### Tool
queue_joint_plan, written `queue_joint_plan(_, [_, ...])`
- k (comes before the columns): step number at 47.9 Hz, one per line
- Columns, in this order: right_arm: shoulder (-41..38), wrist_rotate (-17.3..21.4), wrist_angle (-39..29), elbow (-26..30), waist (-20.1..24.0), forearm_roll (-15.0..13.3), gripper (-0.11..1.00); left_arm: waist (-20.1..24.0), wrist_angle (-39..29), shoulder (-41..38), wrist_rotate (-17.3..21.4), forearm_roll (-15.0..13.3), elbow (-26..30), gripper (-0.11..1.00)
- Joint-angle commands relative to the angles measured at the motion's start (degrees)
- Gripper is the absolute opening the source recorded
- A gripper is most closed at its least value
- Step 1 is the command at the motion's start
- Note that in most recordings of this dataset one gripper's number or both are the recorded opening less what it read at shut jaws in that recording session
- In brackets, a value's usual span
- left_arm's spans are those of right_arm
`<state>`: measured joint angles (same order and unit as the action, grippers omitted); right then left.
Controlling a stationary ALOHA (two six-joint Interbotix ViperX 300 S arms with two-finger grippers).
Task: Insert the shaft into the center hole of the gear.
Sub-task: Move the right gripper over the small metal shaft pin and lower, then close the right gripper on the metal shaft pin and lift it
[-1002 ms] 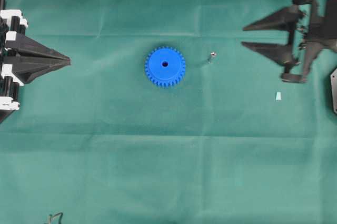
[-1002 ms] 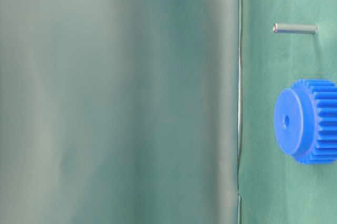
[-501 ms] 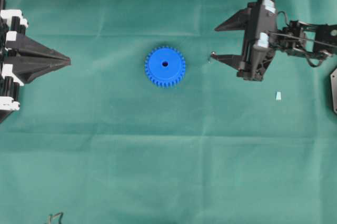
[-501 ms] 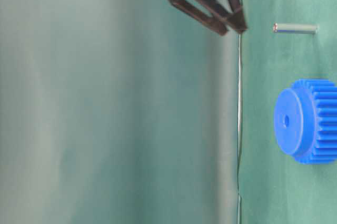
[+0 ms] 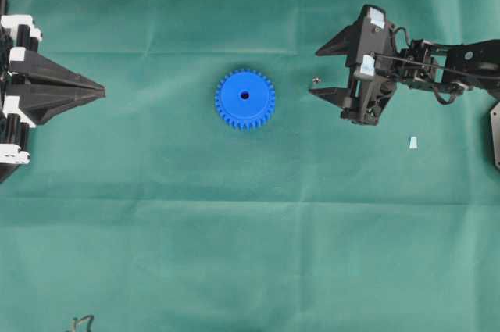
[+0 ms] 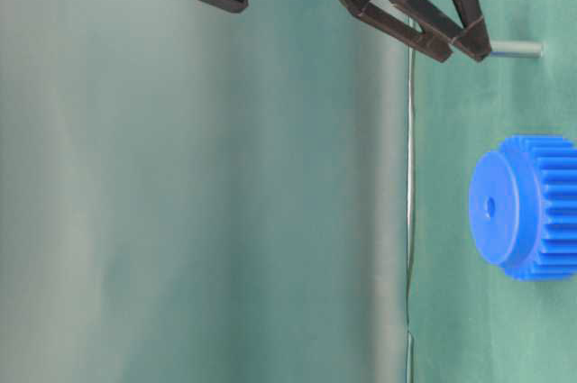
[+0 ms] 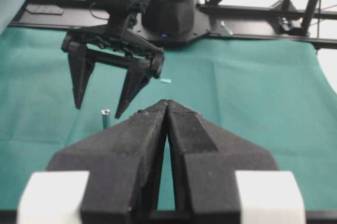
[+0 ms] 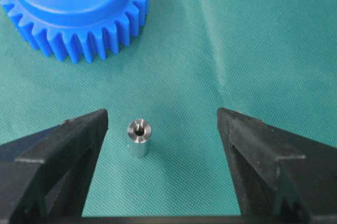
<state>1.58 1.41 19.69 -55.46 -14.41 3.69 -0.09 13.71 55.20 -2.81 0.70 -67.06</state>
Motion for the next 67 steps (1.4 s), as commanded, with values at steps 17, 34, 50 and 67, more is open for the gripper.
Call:
queue_joint_plan(17, [-1.49, 0.0, 0.62, 1.67, 0.0, 0.53, 0.54, 0.0, 0.26, -0.26, 0.09, 0.18, 1.49, 0.0])
queue_joint_plan(34, [-1.32, 0.09, -0.35, 1.85, 0.35, 0.53, 0.19, 0.0, 0.26, -0.09, 0.09, 0.18, 1.49, 0.0])
queue_joint_plan(50, [5.89, 0.0, -10.46, 5.62, 0.97, 0.53, 0.19, 0.0, -0.62, -0.09, 0.0, 0.18, 1.49, 0.0])
queue_joint_plan(67, [11.69, -0.26, -21.01, 9.76, 2.29, 0.35, 0.19, 0.0, -0.7, -0.09, -0.09, 0.18, 1.49, 0.0])
